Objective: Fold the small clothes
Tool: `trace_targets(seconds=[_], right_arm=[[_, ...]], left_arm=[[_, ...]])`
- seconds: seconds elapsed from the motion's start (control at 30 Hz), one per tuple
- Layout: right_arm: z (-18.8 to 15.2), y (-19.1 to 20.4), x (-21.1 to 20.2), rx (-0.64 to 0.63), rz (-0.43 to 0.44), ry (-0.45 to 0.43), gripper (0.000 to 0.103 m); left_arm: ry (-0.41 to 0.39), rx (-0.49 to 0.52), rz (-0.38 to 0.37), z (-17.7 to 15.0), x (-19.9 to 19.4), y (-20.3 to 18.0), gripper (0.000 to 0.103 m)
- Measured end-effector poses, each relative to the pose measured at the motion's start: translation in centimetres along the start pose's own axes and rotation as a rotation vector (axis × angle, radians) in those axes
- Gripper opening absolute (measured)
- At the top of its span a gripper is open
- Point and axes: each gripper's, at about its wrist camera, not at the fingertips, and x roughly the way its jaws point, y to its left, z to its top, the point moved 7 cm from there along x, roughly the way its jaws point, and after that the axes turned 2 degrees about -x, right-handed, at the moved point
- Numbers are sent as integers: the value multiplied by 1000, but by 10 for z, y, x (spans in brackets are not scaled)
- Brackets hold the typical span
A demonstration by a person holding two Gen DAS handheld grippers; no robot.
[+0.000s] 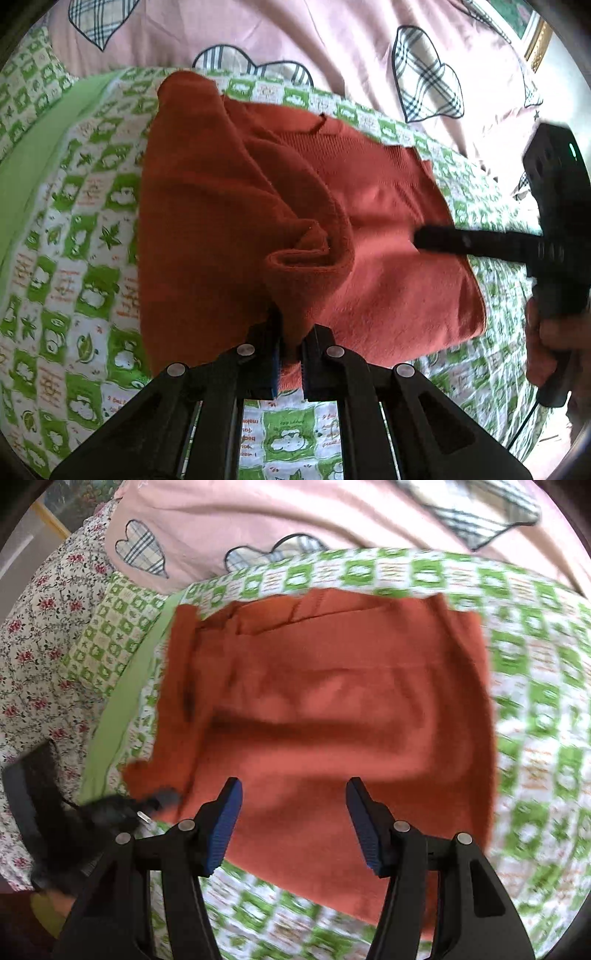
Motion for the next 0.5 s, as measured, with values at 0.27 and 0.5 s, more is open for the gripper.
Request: trace_targets(seconds=[0.27, 0.5], right_arm=[[41, 58, 59, 27, 199, 43, 65], [88, 93, 108, -21, 195, 59, 65]], left_arm=[[-1, 26, -14, -6, -4, 3, 6], [0, 42, -27, -8, -8, 4, 6]])
